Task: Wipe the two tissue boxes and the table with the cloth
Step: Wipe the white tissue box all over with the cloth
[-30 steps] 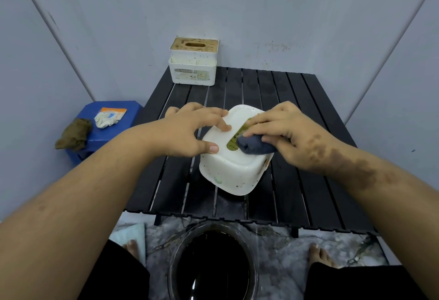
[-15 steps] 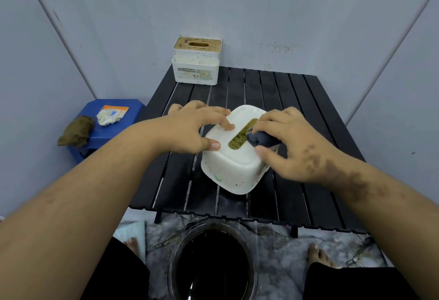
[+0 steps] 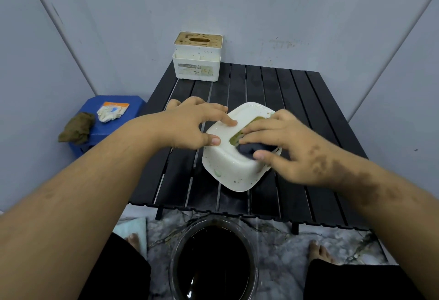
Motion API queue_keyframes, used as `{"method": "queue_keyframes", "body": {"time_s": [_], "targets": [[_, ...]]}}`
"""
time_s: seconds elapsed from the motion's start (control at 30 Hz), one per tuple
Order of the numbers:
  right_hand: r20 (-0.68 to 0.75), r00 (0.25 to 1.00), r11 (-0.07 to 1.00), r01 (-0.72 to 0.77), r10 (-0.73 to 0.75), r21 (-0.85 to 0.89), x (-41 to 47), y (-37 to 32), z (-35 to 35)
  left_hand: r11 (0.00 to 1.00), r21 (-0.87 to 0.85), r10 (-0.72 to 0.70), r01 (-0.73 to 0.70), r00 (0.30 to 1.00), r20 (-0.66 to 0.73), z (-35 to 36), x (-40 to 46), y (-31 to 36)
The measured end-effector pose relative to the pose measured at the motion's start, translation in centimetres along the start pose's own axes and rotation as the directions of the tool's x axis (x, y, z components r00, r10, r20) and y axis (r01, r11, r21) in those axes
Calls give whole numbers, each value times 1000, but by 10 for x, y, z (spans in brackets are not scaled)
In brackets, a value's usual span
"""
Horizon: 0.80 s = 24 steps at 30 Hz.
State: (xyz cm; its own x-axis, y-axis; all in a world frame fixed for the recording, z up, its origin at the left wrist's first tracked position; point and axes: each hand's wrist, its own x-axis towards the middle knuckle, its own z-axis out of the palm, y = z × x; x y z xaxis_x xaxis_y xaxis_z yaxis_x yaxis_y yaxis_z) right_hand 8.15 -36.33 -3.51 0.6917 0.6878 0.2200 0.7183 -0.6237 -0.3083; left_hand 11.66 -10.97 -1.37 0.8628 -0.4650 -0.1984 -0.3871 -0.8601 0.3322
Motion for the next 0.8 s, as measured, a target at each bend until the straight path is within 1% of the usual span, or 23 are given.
{"method": "queue_keyframes", "body": {"time_s": [0.07, 0.1, 0.17, 0.2, 0.27, 0.33, 0.4, 0.43, 0.5, 0.57, 0.6, 0.63, 0.7, 0.73, 0.8], "targets": [[-25, 996, 996, -91, 91, -14, -3, 11, -7, 1000, 3, -5, 5, 1000, 1, 0, -1, 0], [-44, 993, 994, -112, 111, -16, -3, 11, -7, 1000, 6, -6, 6, 1000, -1, 0, -1, 1], [-67, 996, 998, -61, 60, -4, -1, -4, 2, 1000, 5, -12, 12, 1000, -10, 1, -2, 1], [-59, 998, 999, -28, 29, 18, 1, -15, 9, 1000, 1, -16, 16, 1000, -11, 1, -2, 1], [-33, 999, 998, -17, 19, 60, 5, -31, 18, 1000, 0, -20, 20, 1000, -2, 0, -3, 0], [2, 1000, 998, -10, 10, 65, 6, -28, 15, 1000, -1, -25, 25, 1000, 12, -2, -4, -1], [34, 999, 999, 7, -8, 35, 1, -12, 7, 1000, 2, -24, 24, 999, 26, -3, -4, -1], [28, 1000, 1000, -9, 9, 8, -3, -2, 1, 1000, 8, -23, 22, 999, 33, -3, -3, -1], [-29, 997, 997, -75, 74, -30, -9, 11, -9, 1000, 17, -23, 22, 999, 40, -4, -3, 0], [-86, 990, 991, -121, 115, -65, -9, 6, -7, 999, 23, -24, 23, 999, 36, -4, -4, 2], [-94, 989, 989, -121, 113, -82, -5, -2, -1, 999, 28, -26, 25, 999, 29, -4, -4, 4], [-83, 992, 992, -98, 91, -84, -2, -12, 6, 999, 37, -28, 27, 999, 20, -4, -4, 5], [-25, 999, 999, -22, 22, -24, 1, -28, 14, 997, 67, -32, 31, 999, 6, -3, -3, 5], [8, 1000, 1000, 9, -9, 1, 1, -29, 13, 996, 80, -33, 32, 999, 5, -3, -3, 5], [37, 999, 999, 30, -29, -24, -3, -14, 5, 996, 82, -36, 35, 999, 13, -3, -2, 5]]}}
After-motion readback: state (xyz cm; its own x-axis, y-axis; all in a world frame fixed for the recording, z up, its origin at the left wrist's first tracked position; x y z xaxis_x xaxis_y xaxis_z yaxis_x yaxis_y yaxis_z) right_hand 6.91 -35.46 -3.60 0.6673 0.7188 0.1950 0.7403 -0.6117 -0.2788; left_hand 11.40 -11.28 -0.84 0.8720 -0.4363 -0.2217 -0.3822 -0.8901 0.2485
